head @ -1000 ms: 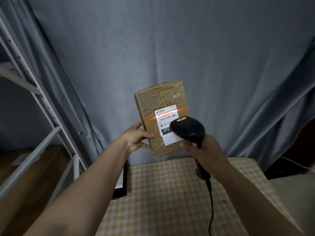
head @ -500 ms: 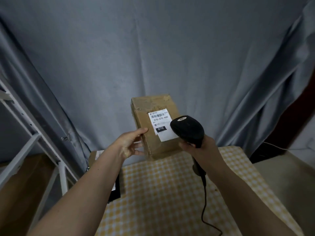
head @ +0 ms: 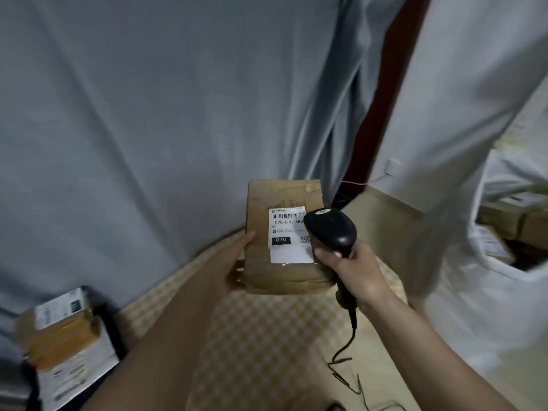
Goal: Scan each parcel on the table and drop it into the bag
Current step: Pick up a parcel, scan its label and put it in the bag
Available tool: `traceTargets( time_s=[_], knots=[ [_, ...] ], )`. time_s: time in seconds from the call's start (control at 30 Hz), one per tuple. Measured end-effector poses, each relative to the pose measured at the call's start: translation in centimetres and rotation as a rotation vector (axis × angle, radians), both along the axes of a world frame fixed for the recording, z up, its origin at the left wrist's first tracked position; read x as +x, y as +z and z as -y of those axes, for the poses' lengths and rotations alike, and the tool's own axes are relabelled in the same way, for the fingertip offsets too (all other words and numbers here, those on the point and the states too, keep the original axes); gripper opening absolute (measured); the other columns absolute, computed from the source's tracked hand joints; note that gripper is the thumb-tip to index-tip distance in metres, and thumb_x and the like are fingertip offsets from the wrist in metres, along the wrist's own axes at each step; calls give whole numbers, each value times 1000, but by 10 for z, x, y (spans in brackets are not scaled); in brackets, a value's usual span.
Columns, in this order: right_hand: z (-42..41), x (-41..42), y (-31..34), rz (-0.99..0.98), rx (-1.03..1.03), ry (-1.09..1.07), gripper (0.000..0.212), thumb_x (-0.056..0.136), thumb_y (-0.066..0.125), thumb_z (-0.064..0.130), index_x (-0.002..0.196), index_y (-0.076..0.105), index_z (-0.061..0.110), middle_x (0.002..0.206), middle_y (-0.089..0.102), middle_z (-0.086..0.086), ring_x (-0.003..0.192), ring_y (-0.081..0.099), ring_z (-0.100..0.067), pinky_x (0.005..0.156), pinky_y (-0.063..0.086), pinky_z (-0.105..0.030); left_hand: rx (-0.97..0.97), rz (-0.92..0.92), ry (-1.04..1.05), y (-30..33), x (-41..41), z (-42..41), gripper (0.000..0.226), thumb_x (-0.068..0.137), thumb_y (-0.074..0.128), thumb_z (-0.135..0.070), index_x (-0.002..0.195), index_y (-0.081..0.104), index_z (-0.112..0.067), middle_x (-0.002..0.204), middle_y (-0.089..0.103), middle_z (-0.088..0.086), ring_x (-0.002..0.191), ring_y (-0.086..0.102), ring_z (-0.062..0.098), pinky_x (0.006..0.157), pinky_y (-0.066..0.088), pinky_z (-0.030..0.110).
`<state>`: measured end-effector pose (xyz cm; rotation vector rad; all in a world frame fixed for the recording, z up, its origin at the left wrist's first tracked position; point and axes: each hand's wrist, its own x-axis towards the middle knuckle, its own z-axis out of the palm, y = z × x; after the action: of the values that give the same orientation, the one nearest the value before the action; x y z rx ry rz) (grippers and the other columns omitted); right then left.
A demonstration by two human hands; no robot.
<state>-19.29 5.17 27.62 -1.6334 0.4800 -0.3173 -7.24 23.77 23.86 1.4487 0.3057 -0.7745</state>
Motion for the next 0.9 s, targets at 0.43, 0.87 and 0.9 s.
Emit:
traceTargets(
  time_s=[0.43, 0.87, 0.9],
  knots=[
    [175, -55, -8, -48, 18, -295, 24, 77, 75, 7, 94, 66, 22, 94, 71, -2, 93, 66, -22, 85, 52, -41, 68, 108, -564, -6, -18, 216, 73, 60, 89, -38, 125, 56, -32, 115, 70, 3, 98, 71, 27, 76, 59, 47],
    [407, -125, -26, -96, 48, -547, 28, 82, 70, 5, 107, 63, 13, 90, 66, 1, 82, 60, -10, 61, 44, -14, -44, -14, -518, -35, -71, 492, 41, 76, 80, -10, 113, 62, -17, 112, 66, 3, 106, 62, 26, 83, 57, 51],
    [421, -128, -27, -100, 52, -564, 28, 82, 70, 5, 108, 63, 12, 91, 67, 0, 81, 60, -8, 61, 45, -14, -56, -41, -506, -38, -74, 505, 44, 76, 80, -9, 115, 61, -17, 115, 64, 3, 108, 60, 27, 83, 56, 51]
  ],
)
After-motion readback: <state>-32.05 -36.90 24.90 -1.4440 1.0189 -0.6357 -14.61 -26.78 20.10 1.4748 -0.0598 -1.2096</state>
